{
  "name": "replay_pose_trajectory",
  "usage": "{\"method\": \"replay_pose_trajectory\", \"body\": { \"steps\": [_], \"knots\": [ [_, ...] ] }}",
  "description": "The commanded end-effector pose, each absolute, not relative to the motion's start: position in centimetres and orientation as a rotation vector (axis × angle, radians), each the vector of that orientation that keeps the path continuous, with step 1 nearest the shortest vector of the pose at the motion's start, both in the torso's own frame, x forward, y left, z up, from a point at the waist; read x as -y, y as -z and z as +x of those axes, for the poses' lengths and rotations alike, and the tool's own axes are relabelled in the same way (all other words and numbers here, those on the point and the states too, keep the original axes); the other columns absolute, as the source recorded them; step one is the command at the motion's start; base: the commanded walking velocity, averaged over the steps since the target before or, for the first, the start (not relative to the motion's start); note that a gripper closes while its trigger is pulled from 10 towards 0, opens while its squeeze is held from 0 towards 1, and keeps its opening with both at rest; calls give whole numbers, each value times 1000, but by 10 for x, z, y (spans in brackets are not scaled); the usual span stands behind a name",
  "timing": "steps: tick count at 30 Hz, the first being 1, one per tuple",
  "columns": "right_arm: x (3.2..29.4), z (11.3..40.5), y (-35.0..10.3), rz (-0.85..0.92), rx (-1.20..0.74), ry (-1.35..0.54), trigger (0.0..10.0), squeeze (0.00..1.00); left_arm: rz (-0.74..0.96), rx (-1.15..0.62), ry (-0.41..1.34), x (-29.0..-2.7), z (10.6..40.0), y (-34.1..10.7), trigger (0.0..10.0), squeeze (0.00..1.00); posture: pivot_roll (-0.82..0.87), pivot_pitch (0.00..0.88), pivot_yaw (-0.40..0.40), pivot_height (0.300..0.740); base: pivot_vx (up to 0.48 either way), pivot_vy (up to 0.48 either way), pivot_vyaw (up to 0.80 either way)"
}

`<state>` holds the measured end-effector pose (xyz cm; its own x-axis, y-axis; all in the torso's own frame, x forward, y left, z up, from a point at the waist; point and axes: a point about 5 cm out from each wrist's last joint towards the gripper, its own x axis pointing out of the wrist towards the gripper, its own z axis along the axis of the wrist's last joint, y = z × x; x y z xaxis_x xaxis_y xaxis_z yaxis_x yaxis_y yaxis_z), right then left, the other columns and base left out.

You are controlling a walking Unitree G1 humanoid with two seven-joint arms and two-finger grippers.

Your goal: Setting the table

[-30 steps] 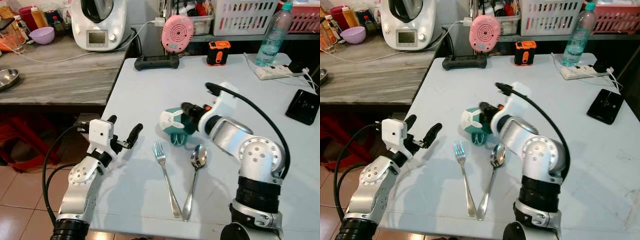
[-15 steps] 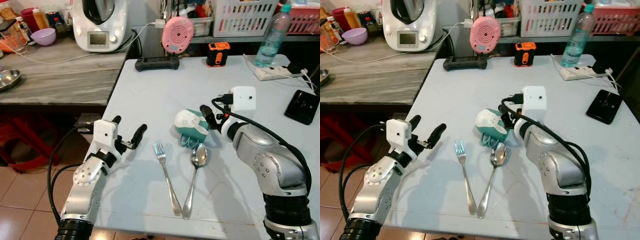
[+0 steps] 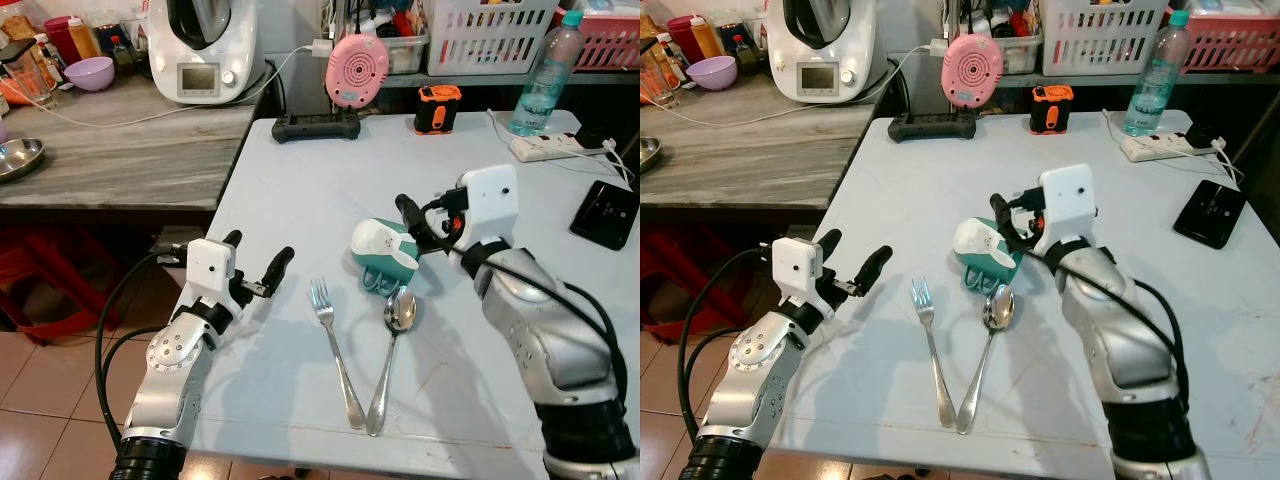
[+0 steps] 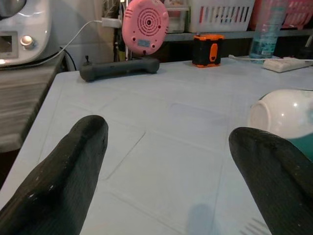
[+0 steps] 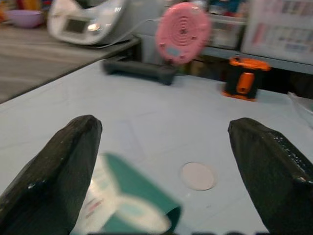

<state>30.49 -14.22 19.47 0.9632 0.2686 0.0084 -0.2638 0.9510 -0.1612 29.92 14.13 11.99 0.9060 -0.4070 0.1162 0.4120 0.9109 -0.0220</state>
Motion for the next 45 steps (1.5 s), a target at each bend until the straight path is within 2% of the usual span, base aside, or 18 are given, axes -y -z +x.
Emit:
{"method": "replay_pose_trajectory", "body": {
  "steps": [1,12,23,33,45],
  "knots": [
    [133,296,-193,-175,64,-289,10000,1000,-26,123,416,-144,301,-123,10000,0,-146,54,107,740,0,0,0],
    [128,269,-170,-124,100,-149,10000,1000,-15,130,428,-143,302,-125,10000,0,-145,59,109,740,0,0,0],
    [151,260,-151,-70,34,3,10000,1000,-11,131,431,-144,302,-125,10000,0,-143,63,112,740,0,0,0],
    [162,263,-144,-6,-28,48,10000,1000,-9,123,435,-145,301,-124,10000,0,-139,70,114,740,0,0,0],
    [171,266,-138,-7,-78,36,10000,1000,-93,126,702,-132,279,-126,10000,0,-130,69,112,740,0,0,0]
  ]
}}
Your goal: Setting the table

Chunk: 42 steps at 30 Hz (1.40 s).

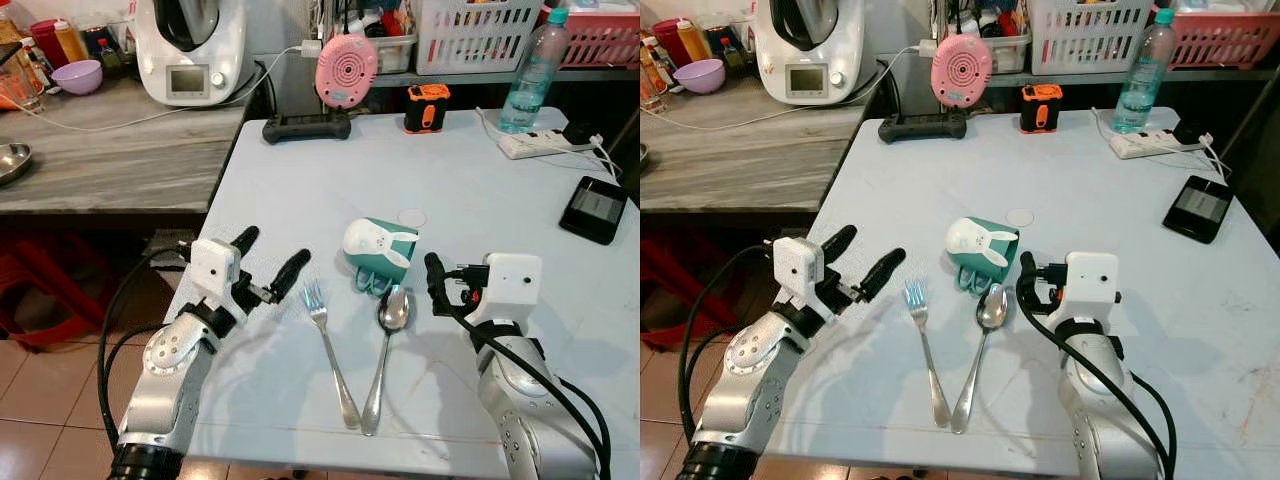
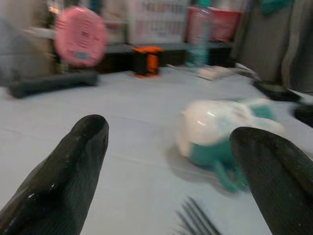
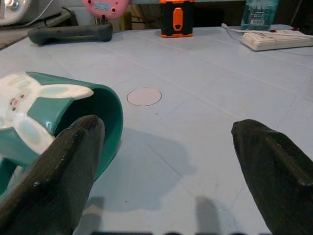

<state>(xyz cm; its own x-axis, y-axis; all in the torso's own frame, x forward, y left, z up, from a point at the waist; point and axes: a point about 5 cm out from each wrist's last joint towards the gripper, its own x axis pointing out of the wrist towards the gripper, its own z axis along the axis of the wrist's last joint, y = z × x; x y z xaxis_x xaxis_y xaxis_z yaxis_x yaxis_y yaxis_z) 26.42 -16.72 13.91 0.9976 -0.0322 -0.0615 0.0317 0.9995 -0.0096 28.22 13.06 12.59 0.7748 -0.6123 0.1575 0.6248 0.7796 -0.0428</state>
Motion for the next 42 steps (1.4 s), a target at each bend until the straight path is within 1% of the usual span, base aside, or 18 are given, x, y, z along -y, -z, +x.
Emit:
{"method": "replay_pose_trajectory", "body": {
  "steps": [1,7,12,19,23,27,33,34,35,37,42],
  "knots": [
    [171,266,-138,-8,-78,36,10000,1000,-93,124,706,-132,279,-126,10000,0,-130,69,112,740,0,0,0],
    [184,275,-143,-45,-85,27,10000,1000,-45,106,742,-135,275,-122,10000,0,-126,68,108,740,0,0,0],
    [196,294,-150,-85,-120,-34,10000,1000,-33,102,758,-134,274,-123,10000,0,-126,75,113,740,0,0,0],
    [197,314,-155,-127,-168,-149,10000,1000,-34,103,770,-133,271,-124,10000,0,-117,94,112,740,0,0,0],
    [193,322,-152,-154,-233,-238,10000,1000,-31,102,768,-133,270,-125,10000,0,-110,106,110,740,0,0,0],
    [193,326,-152,-165,-243,-260,10000,1000,-30,103,765,-132,270,-125,10000,0,-106,110,110,740,0,0,0],
    [201,342,-159,-229,-261,-338,10000,1000,-31,100,767,-130,268,-126,10000,0,-100,123,114,740,0,0,0],
    [204,348,-164,-266,-253,-352,10000,1000,-33,100,770,-129,268,-127,10000,0,-101,126,115,740,0,0,0],
    [204,348,-164,-266,-253,-352,10000,1000,-33,100,770,-129,268,-127,10000,0,-101,126,115,740,0,0,0],
    [210,355,-172,-335,-232,-356,10000,1000,-35,97,775,-127,267,-126,10000,0,-101,130,116,740,0,0,0],
    [214,361,-178,-367,-219,-355,10000,1000,-38,95,778,-125,266,-126,10000,0,-101,132,115,740,0,0,0]
  ]
}}
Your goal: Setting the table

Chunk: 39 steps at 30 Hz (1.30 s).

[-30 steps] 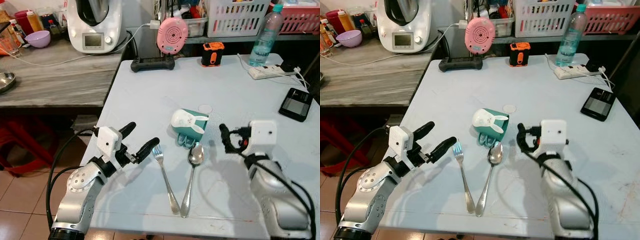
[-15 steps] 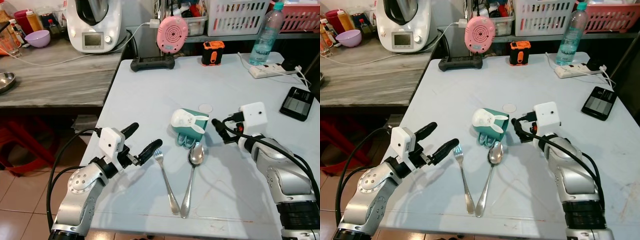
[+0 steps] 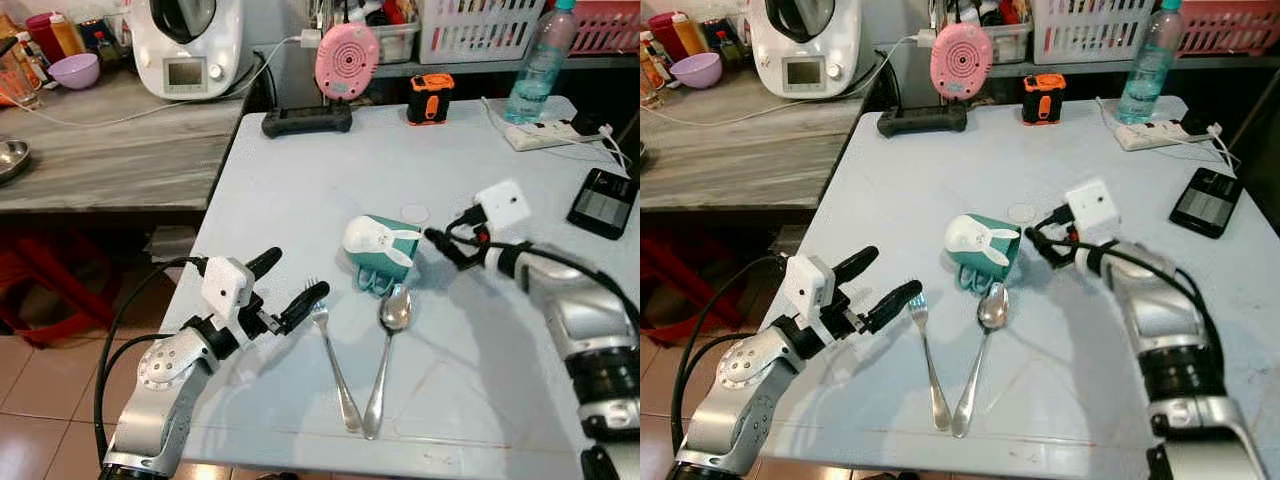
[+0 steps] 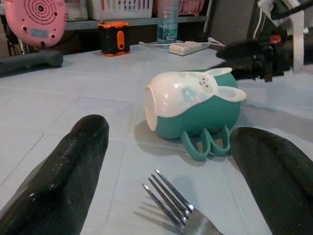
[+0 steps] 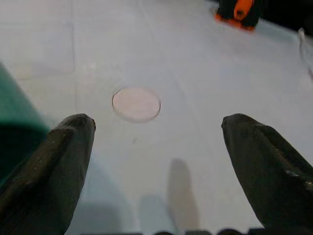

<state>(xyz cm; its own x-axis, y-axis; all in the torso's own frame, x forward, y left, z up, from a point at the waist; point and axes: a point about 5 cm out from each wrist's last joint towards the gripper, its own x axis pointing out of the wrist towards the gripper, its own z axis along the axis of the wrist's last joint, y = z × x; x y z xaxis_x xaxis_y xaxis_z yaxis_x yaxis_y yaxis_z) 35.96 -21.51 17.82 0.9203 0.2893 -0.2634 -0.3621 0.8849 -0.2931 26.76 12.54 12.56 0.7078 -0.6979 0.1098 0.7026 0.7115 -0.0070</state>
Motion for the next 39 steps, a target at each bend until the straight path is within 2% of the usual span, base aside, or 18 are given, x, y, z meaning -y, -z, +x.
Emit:
{"method": "replay_pose_trajectory", "body": {
  "steps": [1,12,20,24,30,39],
  "knots": [
    [215,363,-179,-378,-214,-356,10000,1000,-38,95,778,-125,266,-126,10000,0,-101,132,115,740,0,0,0],
    [220,378,-191,-446,-178,-374,10000,1000,-40,90,774,-124,265,-126,10000,0,-97,136,115,740,0,0,0],
    [209,373,-185,-436,-120,-390,10000,1000,-40,95,756,-124,266,-127,10000,0,-97,136,115,740,0,0,0],
    [202,362,-186,-444,-48,-345,10000,1000,-29,112,715,-127,268,-128,10000,0,-97,136,113,740,0,0,0],
    [197,334,-186,-463,112,-133,10000,1000,-26,131,670,-132,272,-131,10000,0,-103,134,113,740,0,0,0],
    [190,307,-166,-463,133,-50,10000,1000,-29,137,664,-130,272,-132,10000,0,-103,134,113,740,0,0,0]
  ]
}}
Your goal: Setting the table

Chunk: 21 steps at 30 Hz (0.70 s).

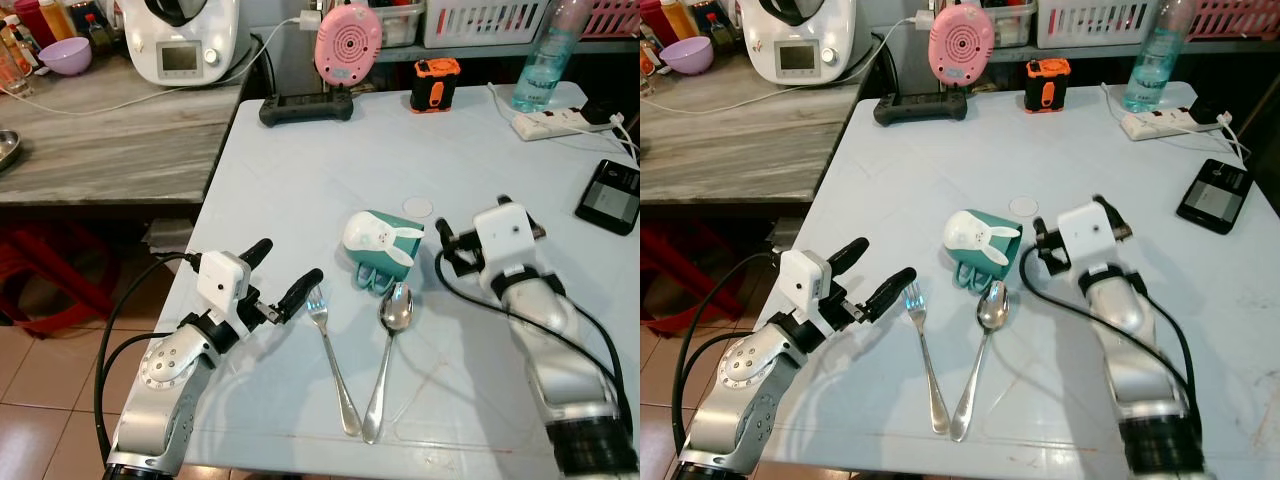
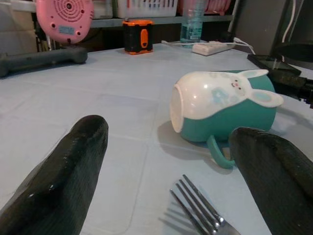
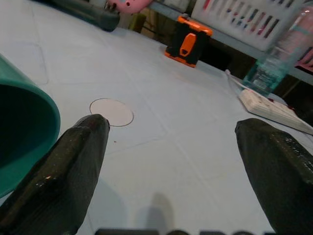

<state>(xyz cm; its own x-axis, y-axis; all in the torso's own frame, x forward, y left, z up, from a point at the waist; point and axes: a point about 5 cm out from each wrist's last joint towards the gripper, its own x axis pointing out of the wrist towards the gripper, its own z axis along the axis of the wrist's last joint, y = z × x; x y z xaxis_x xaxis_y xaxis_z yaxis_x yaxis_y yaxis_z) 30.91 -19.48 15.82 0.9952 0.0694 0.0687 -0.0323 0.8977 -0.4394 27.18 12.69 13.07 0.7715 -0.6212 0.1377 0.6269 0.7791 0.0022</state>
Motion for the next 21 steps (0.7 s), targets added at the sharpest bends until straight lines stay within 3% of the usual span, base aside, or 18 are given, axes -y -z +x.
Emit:
{"method": "replay_pose_trajectory", "body": {
  "steps": [1,10,21],
  "knots": [
    [187,303,-164,-468,142,-56,10000,1000,-28,138,662,-130,273,-132,10000,0,-107,128,110,740,0,0,0],
    [170,290,-141,-462,87,-183,10000,1000,-24,145,657,-130,274,-132,10000,0,-105,124,110,740,0,0,0],
    [187,311,-135,-591,-11,-342,10000,1000,-17,149,661,-129,275,-133,10000,0,-103,123,113,740,0,0,0]
  ]
}}
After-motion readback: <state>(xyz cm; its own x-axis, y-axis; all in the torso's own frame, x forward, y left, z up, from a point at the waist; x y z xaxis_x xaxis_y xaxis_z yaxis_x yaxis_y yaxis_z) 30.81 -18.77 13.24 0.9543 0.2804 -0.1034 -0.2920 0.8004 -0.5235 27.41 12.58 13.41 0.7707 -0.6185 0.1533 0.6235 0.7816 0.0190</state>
